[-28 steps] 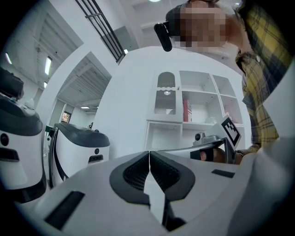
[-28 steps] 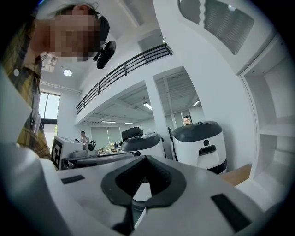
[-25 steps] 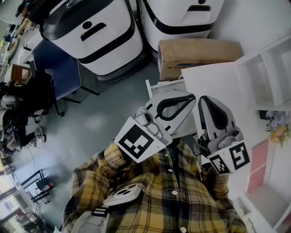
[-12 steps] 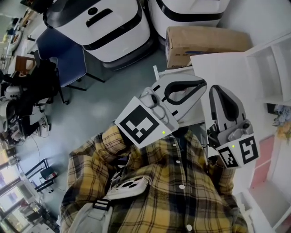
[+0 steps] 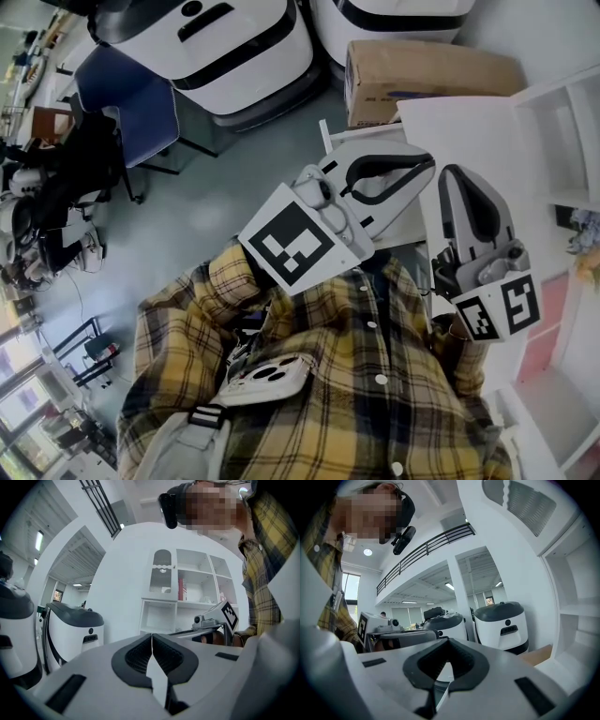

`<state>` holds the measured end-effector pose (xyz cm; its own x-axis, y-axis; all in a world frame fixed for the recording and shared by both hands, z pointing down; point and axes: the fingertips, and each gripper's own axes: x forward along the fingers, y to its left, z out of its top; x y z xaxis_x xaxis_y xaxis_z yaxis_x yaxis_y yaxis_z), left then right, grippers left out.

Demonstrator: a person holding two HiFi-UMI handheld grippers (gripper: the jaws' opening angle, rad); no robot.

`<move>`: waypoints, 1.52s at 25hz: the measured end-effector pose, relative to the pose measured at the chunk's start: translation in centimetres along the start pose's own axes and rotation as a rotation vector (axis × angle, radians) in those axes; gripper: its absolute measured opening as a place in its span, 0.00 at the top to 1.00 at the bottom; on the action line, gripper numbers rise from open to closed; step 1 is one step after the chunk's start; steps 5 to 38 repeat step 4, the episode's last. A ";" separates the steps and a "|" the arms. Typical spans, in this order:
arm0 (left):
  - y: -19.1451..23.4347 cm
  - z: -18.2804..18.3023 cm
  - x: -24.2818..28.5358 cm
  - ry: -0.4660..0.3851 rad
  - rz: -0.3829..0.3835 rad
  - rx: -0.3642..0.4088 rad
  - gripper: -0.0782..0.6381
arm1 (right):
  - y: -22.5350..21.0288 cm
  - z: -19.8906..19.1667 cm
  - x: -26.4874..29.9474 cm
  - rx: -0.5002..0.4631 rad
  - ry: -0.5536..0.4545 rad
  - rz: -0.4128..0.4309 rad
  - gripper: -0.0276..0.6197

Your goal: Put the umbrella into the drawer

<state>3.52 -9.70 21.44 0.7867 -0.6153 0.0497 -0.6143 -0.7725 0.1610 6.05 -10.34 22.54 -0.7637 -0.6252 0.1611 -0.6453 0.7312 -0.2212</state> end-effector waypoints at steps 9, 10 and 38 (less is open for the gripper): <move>-0.2 0.0 0.0 0.001 -0.009 0.012 0.86 | 0.2 -0.1 -0.1 0.001 -0.001 0.000 0.93; -0.2 0.0 0.0 0.001 -0.009 0.012 0.86 | 0.2 -0.1 -0.1 0.001 -0.001 0.000 0.93; -0.2 0.0 0.0 0.001 -0.009 0.012 0.86 | 0.2 -0.1 -0.1 0.001 -0.001 0.000 0.93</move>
